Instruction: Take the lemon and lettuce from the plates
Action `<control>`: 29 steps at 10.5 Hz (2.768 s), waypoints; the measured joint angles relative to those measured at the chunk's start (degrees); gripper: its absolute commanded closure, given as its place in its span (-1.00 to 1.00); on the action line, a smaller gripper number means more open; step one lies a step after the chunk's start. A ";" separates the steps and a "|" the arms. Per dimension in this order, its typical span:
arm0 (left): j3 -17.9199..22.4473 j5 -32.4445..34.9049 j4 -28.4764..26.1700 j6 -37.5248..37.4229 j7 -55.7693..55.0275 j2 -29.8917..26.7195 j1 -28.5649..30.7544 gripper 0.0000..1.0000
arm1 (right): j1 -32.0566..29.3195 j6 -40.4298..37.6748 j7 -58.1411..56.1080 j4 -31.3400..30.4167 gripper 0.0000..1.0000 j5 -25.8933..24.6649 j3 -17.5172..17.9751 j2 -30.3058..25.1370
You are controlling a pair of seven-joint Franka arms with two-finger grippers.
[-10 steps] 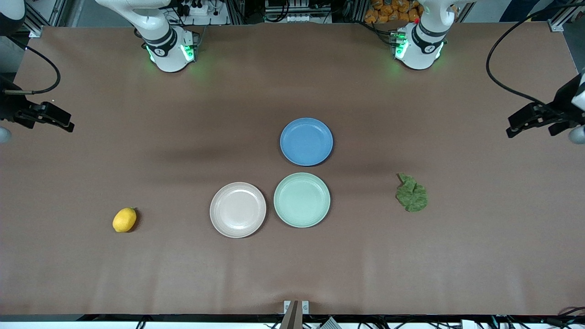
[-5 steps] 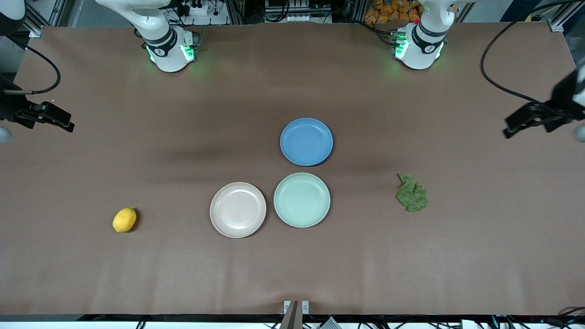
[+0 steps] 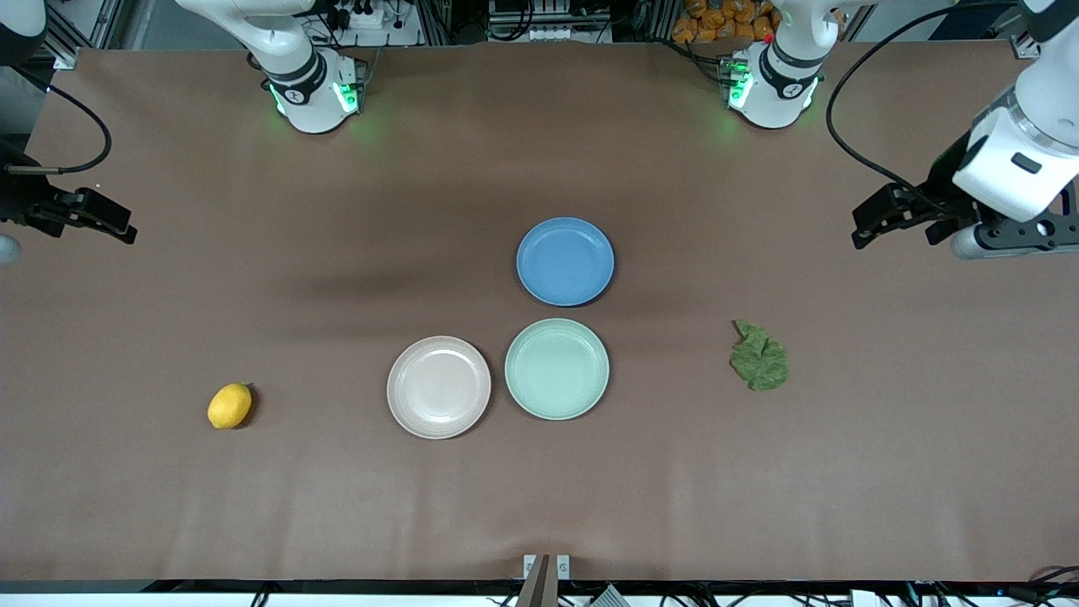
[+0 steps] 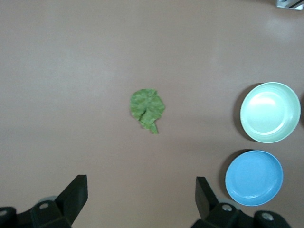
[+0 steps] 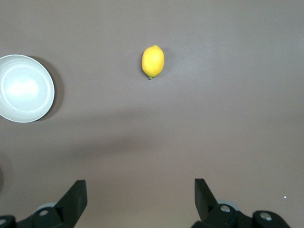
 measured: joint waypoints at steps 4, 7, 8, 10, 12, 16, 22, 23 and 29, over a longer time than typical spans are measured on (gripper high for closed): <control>0.26 -0.10 -0.85 0.10 5.50 0.27 4.46 -1.00 | -0.01 0.00 0.00 0.00 -1.00 0.00 -0.03 0.00; 0.15 -0.12 -0.95 0.34 5.77 0.25 4.68 -1.00 | -0.01 0.00 0.00 0.00 -1.00 0.00 -0.04 0.00; 0.17 -0.12 -1.35 1.23 6.37 0.29 4.68 -1.00 | -0.02 0.00 0.00 0.00 -1.00 0.00 -0.04 0.00; 0.24 -0.12 -2.81 3.32 7.65 0.40 5.20 -1.00 | -0.02 0.00 0.00 0.00 -1.00 0.00 -0.05 0.00; 0.25 -0.12 -3.57 4.07 8.90 0.48 5.71 -1.00 | -0.02 0.00 0.00 0.00 -1.00 0.00 -0.05 0.00; 0.32 -0.12 -3.60 4.27 8.94 0.48 5.71 -1.00 | -0.01 0.00 0.00 0.00 -1.00 0.00 -0.05 0.00; -0.43 2.87 -3.07 4.75 8.95 0.45 5.47 -1.00 | -0.01 0.02 0.00 0.00 -1.00 0.00 -0.04 0.00; -0.68 2.89 -2.81 4.75 8.95 0.44 5.47 -1.00 | -0.01 0.02 0.00 0.00 -1.00 0.00 -0.04 0.00; -0.72 2.89 -2.72 4.75 8.01 0.44 5.53 -1.00 | -0.22 0.09 0.00 0.00 -1.00 0.00 -0.14 0.12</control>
